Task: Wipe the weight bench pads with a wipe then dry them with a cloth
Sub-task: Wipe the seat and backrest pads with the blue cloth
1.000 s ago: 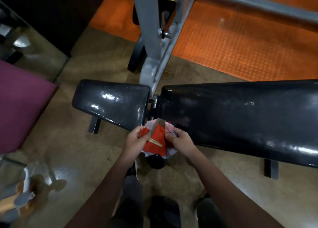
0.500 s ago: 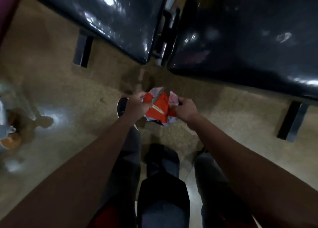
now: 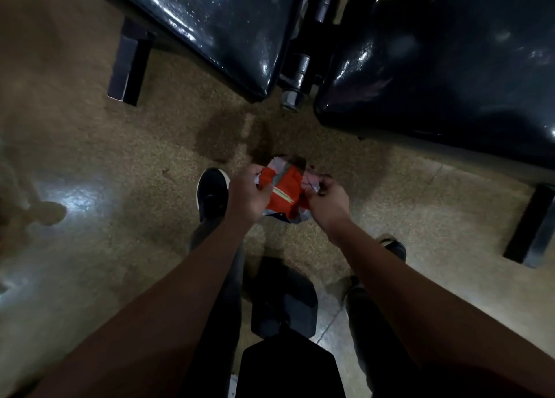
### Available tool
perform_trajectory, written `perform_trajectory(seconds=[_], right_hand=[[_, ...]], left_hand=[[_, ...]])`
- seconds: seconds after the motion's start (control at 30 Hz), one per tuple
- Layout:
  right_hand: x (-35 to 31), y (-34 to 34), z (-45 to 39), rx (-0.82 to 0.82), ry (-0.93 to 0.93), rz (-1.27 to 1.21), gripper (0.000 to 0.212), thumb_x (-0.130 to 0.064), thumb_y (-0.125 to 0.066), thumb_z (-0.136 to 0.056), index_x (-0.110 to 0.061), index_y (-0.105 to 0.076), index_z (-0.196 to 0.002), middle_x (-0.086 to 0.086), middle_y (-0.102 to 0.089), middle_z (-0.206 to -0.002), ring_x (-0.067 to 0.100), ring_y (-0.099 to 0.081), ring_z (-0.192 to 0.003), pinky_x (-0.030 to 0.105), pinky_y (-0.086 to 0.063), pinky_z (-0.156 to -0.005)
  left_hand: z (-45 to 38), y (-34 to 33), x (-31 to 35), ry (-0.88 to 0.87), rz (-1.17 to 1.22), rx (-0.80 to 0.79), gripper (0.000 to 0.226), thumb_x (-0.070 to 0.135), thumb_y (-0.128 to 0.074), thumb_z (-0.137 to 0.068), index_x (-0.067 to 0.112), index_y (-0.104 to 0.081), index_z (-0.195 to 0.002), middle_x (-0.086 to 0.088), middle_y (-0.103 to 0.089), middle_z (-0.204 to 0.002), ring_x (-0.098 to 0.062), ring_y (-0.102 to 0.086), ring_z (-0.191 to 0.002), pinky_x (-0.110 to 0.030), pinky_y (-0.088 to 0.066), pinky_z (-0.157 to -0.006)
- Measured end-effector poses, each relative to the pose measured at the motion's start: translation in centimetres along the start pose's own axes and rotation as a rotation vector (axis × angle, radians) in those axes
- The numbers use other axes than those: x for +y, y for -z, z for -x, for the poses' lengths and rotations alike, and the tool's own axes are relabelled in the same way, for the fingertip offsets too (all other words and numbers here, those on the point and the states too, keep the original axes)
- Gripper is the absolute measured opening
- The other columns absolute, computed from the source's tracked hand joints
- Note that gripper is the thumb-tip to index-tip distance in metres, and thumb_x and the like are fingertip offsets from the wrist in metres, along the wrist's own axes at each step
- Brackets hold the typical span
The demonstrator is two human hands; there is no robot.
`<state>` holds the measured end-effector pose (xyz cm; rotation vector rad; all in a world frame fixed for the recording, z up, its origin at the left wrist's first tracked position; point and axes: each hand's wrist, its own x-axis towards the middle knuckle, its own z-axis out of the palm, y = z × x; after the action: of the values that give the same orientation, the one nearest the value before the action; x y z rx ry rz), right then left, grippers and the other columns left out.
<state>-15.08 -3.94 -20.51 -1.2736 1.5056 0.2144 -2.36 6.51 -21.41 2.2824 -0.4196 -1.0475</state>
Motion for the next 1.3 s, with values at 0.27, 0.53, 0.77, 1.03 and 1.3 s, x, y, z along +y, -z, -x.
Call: perform_trajectory(seconds=[0.27,0.53,0.77,1.03,1.3], right_hand=[[-0.8,-0.2,-1.1,0.008,0.012,0.046,0.029,-0.017,-0.058,-0.101,-0.018,-0.065,-0.130,0.003,-0.069,-0.115,0.019,-0.065,-0.104,0.036,-0.056,-0.095],[-0.4,-0.6,-1.4,0.029,0.031,0.060,0.030,-0.015,-0.057,-0.102,-0.017,-0.063,-0.131,0.007,-0.069,-0.125,0.024,-0.066,-0.115,0.043,-0.055,-0.100],[0.0,-0.5,-2.1,0.093,0.037,0.072,0.024,-0.014,-0.058,-0.101,-0.016,-0.066,-0.124,0.007,-0.069,-0.116,0.019,-0.064,-0.102,0.025,-0.044,-0.078],[0.4,-0.2,-2.8,0.121,0.015,0.117,0.021,-0.013,-0.056,-0.101,-0.012,-0.070,-0.117,0.007,-0.070,-0.110,0.011,-0.061,-0.084,0.016,-0.046,-0.069],[0.0,1.5,-1.9,0.103,-0.110,0.115,0.023,-0.018,-0.057,-0.099,-0.007,-0.073,-0.109,0.011,-0.072,-0.108,0.022,-0.068,-0.093,0.032,-0.054,-0.075]], left_hand=[[-1.8,-0.1,0.2,0.028,-0.014,-0.039,0.025,0.008,-0.068,-0.091,0.013,-0.064,-0.116,0.002,-0.062,-0.107,-0.020,-0.063,-0.104,-0.037,-0.054,-0.088],[-2.4,-0.6,-0.1,0.051,-0.065,-0.004,0.029,0.009,-0.069,-0.091,0.013,-0.063,-0.119,-0.008,-0.067,-0.120,-0.023,-0.063,-0.108,-0.037,-0.055,-0.089],[-2.8,-0.7,-0.3,0.039,-0.079,0.019,0.030,0.008,-0.070,-0.089,0.009,-0.063,-0.118,-0.010,-0.067,-0.116,-0.024,-0.063,-0.106,-0.034,-0.051,-0.088],[-3.1,-0.6,-0.3,0.045,-0.144,-0.045,0.036,0.010,-0.070,-0.089,0.007,-0.061,-0.123,-0.011,-0.065,-0.119,-0.023,-0.061,-0.109,-0.027,-0.043,-0.085],[-2.3,1.1,0.2,0.134,-0.210,-0.144,0.043,0.051,-0.056,-0.088,0.013,-0.062,-0.108,0.002,-0.068,-0.096,-0.016,-0.067,-0.088,-0.028,-0.049,-0.071]])
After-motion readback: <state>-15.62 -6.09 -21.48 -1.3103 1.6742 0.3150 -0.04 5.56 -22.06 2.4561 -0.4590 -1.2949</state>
